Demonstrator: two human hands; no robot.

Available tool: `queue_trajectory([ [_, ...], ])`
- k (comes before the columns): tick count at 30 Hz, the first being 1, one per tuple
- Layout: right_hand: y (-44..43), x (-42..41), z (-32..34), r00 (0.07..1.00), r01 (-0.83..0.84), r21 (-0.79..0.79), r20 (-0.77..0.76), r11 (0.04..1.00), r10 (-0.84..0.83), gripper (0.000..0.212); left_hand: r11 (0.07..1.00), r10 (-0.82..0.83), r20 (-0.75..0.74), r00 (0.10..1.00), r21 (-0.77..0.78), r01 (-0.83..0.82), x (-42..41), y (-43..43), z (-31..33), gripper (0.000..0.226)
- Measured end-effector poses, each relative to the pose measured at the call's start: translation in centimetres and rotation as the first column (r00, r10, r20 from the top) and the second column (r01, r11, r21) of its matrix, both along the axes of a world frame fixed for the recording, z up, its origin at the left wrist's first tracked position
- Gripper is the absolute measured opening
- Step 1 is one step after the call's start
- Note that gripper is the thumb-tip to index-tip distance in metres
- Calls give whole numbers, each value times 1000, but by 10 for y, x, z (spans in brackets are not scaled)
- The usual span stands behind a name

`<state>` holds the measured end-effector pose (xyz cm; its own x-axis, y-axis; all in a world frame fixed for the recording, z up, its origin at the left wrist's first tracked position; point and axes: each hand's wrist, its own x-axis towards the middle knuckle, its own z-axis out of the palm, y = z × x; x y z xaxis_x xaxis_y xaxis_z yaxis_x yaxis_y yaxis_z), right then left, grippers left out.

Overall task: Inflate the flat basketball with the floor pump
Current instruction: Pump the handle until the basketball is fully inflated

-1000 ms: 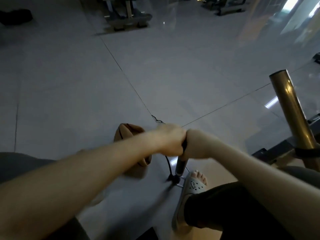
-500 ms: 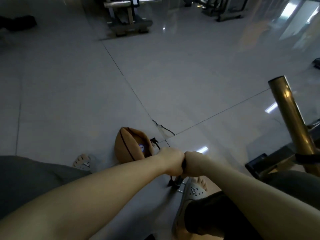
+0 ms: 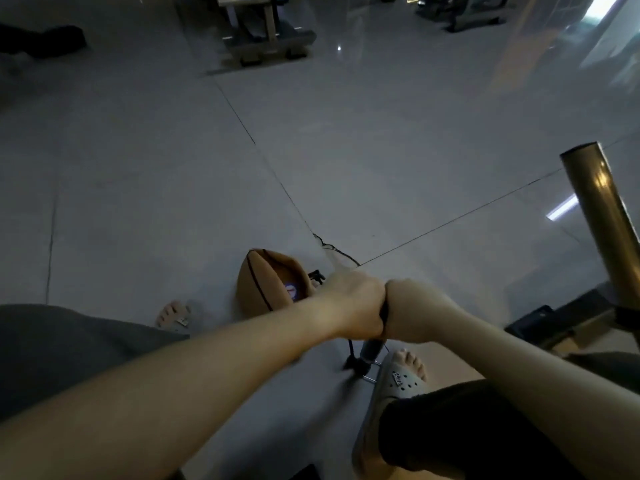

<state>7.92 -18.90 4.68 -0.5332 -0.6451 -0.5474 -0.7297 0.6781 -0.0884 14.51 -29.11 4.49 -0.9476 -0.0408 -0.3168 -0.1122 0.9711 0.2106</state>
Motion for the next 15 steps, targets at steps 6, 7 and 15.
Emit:
queue_trajectory([
  [6,-2,9,-51,992,-86,33,-90,996,89,26,998,56,14,998,8,-56,7,2,-69,5],
  [7,-2,8,-54,989,-98,21,-109,995,100,27,998,67,18,998,8,-67,6,0,-73,6],
  [15,-7,6,-10,997,-3,57,82,998,-1,28,1000,26,94,995,-2,-26,4,-1,-19,13],
])
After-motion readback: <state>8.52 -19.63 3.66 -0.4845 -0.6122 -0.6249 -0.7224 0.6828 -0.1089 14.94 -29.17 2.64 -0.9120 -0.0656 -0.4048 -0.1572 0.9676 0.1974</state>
